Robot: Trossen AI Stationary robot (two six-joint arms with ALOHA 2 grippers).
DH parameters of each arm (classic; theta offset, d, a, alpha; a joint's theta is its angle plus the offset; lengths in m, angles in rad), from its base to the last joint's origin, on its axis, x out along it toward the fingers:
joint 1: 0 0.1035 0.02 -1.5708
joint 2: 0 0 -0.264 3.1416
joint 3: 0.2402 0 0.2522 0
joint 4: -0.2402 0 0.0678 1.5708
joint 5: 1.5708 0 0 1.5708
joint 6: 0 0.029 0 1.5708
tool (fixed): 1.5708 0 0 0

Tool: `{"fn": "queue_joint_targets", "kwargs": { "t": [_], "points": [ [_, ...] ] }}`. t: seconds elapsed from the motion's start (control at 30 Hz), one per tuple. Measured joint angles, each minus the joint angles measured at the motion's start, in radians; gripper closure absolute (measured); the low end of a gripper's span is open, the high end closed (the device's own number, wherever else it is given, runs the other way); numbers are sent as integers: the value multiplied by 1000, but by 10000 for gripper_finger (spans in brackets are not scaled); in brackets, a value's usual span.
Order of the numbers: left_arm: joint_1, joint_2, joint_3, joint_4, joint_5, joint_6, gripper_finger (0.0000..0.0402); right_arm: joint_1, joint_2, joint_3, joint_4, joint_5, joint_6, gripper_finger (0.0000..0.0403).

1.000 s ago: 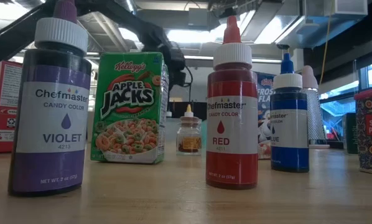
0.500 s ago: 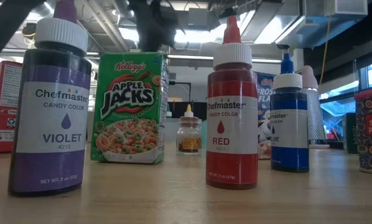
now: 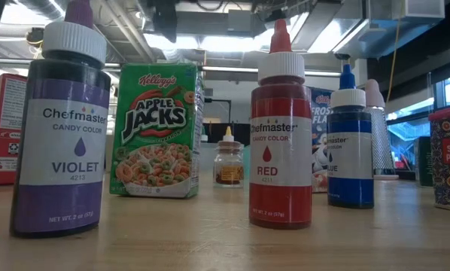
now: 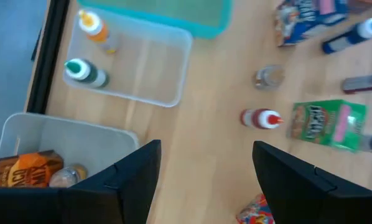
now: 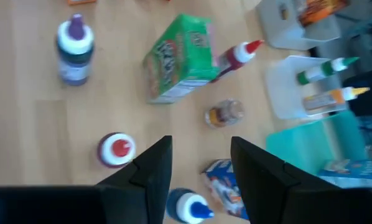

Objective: Pick & Place Kitchen Items
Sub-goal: Put the red seasoning can into the gray bin

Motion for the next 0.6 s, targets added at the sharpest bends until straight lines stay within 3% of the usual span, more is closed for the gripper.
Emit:
{"fn": "queue_joint_targets", "kwargs": {
  "t": [0.3, 0.6],
  "points": [
    [-102, -30, 0, -1, -7, 0, 153, -4, 0, 0, 112, -68, -43, 224],
    [-162, -83, -151, -6, -20, -25, 153, -37, 0, 0, 132, -164, 3, 116]
  ]
}}
